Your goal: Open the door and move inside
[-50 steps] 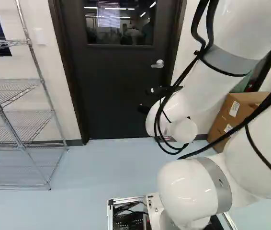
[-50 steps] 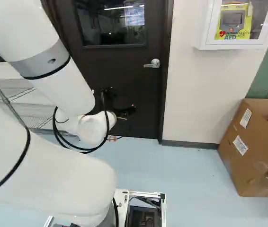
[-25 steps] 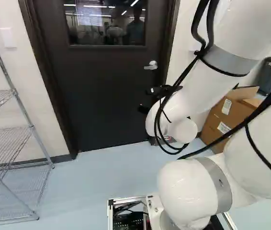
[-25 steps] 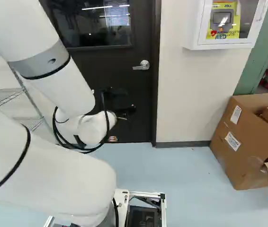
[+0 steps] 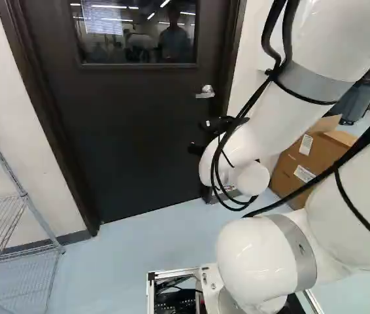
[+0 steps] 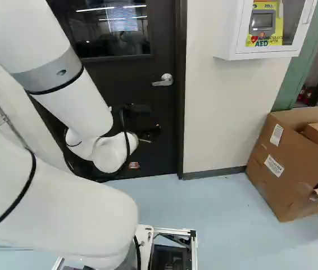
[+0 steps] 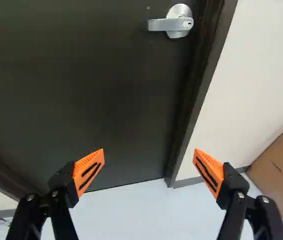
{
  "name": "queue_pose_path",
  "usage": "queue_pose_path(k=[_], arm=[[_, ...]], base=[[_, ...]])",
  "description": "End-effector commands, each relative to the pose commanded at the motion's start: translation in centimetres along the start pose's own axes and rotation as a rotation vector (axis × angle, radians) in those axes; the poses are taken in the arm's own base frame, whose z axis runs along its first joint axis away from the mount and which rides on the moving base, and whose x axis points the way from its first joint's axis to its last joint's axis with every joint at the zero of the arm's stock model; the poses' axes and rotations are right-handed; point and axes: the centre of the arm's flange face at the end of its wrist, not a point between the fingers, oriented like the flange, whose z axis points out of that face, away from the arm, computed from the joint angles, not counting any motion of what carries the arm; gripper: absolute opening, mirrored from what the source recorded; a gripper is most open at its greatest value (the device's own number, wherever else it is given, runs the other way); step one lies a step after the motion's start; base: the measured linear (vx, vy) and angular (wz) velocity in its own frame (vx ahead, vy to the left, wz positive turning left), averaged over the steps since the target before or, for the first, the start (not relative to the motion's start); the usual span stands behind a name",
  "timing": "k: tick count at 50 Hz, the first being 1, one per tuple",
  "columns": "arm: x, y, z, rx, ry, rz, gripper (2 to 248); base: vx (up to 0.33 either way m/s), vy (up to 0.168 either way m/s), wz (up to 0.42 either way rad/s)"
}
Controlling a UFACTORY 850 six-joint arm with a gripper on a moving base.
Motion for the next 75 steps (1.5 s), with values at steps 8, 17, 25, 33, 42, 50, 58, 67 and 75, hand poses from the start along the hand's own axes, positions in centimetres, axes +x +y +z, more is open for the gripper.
queue_pose_path(k=[8,17,25,33,42,50,58,67,75], arm=[[0.0,0.0,0.0,0.0,0.0,0.0,247],[0.0,0.0,0.0,0.0,0.0,0.0,247],[0.1,0.0,0.3,0.0,-0.001,0.0,247],[0.3,0.0,0.6,0.0,-0.003,0.0,247],[0.8,0.0,1.5,0.0,-0.008,0.0,247],[1.3,0.0,2.6,0.0,-0.012,0.0,247],[2.0,0.0,4.1,0.0,-0.015,0.0,247],[3.1,0.0,5.4,0.0,0.0,0.0,247],[4.3,0.0,6.4,0.0,0.019,0.0,247]], base=[[0.128,0.131,-0.126],[0.098,0.127,0.016],[0.05,0.017,0.033],[-0.008,-0.004,-0.002],[0.0,0.0,0.0],[0.0,0.0,0.0],[0.0,0.0,0.0],[0.0,0.0,0.0],[0.0,0.0,0.0]])
